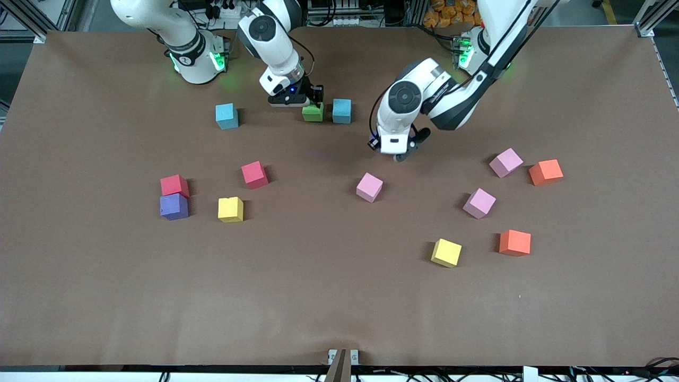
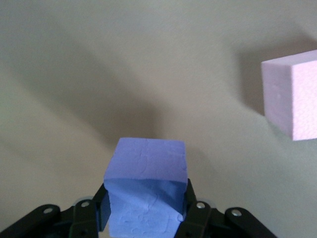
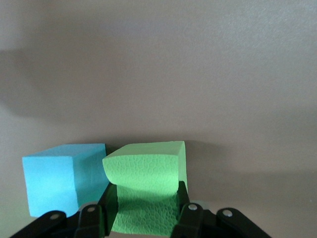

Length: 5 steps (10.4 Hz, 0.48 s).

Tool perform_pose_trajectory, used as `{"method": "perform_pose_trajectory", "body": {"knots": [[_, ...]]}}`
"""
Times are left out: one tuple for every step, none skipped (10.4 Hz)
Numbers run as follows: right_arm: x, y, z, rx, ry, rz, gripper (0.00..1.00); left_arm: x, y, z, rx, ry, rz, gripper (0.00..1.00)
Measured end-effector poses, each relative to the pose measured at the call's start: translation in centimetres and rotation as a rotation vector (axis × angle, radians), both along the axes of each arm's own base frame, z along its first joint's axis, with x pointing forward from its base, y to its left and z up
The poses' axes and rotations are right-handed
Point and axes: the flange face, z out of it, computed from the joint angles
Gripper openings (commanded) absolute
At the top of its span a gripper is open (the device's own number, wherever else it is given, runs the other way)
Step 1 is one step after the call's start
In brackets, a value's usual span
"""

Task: Form number 2 with 11 blocks
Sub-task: 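Slide the green cube against the cyan cube while the left gripper lifts blue, then place the blue cube against the cyan cube with the left gripper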

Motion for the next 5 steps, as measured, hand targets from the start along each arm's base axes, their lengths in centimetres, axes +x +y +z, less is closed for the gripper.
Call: {"method": "perform_pose_trajectory", "body": {"knots": [[0.0, 0.0, 0.0, 0.0, 0.001, -0.003, 0.5, -1.3, 0.5, 0.0, -0.013, 0.0, 0.033, 0.57], [0.0, 0.0, 0.0, 0.0, 0.002, -0.006, 0.5, -2.7, 0.8, -0.2, -0.024, 0.004, 0.058, 0.57], [-0.1, 0.1, 0.0, 0.001, 0.003, -0.008, 0.5, -3.9, 1.1, -0.7, -0.035, 0.005, 0.095, 0.57], [-0.3, 0.2, 0.0, 0.001, 0.004, -0.01, 0.5, -4.7, 1.7, -1.4, -0.046, 0.004, 0.143, 0.57], [-0.5, 0.4, 0.1, 0.002, 0.005, -0.013, 0.5, -5.4, 2.1, -2.0, -0.056, 0.003, 0.195, 0.57]]}}
